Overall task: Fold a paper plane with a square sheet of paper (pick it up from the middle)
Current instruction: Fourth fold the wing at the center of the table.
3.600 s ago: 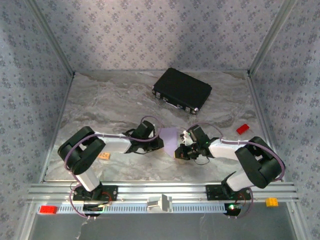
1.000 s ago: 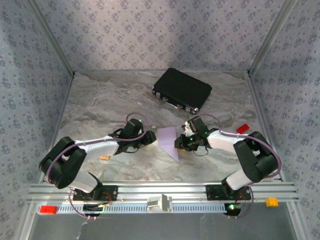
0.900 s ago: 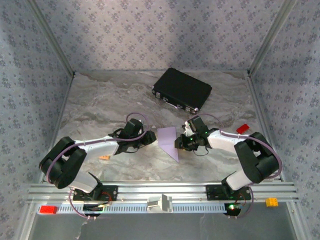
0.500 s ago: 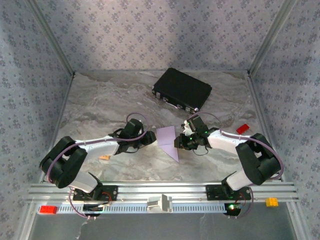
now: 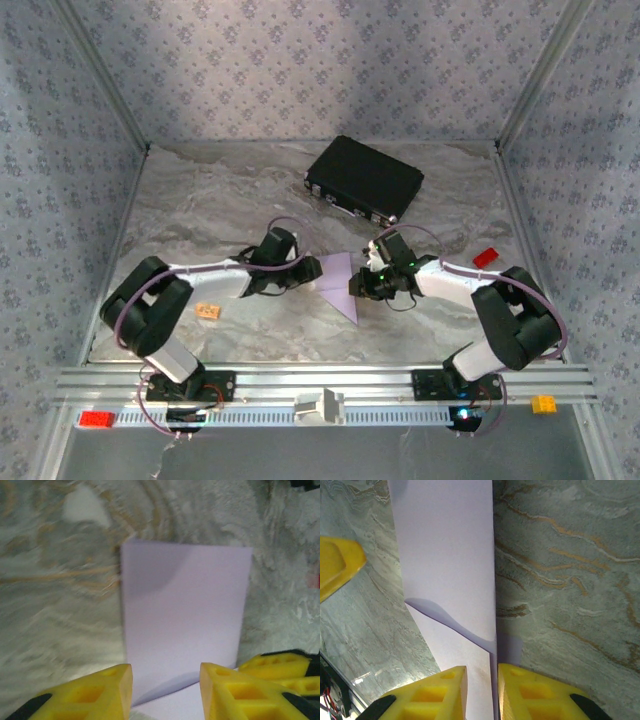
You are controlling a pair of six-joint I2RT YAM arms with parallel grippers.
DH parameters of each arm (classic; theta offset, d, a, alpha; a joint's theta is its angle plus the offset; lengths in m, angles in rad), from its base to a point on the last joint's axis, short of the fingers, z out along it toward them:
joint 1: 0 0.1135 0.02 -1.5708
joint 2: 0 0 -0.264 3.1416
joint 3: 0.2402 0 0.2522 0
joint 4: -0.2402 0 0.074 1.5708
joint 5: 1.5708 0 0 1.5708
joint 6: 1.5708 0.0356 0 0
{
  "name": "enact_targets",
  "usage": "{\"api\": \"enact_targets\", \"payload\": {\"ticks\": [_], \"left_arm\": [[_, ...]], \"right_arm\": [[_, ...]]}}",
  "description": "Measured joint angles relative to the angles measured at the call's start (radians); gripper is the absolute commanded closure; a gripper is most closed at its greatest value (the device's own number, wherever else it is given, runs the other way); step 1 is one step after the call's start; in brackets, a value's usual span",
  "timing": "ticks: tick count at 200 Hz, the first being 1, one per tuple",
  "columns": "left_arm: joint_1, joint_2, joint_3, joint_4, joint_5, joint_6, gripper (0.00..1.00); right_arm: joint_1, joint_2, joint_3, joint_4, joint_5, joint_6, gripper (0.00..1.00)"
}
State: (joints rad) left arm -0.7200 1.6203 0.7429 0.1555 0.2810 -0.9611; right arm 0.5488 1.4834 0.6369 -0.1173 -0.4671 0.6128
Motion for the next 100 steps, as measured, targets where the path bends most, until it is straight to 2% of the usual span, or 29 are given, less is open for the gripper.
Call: {"api": "enact_targets", "payload": {"ticks": [54, 100], "left_arm": [[0.01, 0.159, 0.128, 0.005, 0.077, 0.026, 0.74], [0.018, 0.22, 0.145, 0.028, 0.122, 0.021, 0.76]], "right_arm": [[0.0, 0.0, 0.0, 0.0, 0.0, 0.0, 0.76], [0.0, 0.0, 0.0, 0.0, -0.002, 0.0, 0.77]]}}
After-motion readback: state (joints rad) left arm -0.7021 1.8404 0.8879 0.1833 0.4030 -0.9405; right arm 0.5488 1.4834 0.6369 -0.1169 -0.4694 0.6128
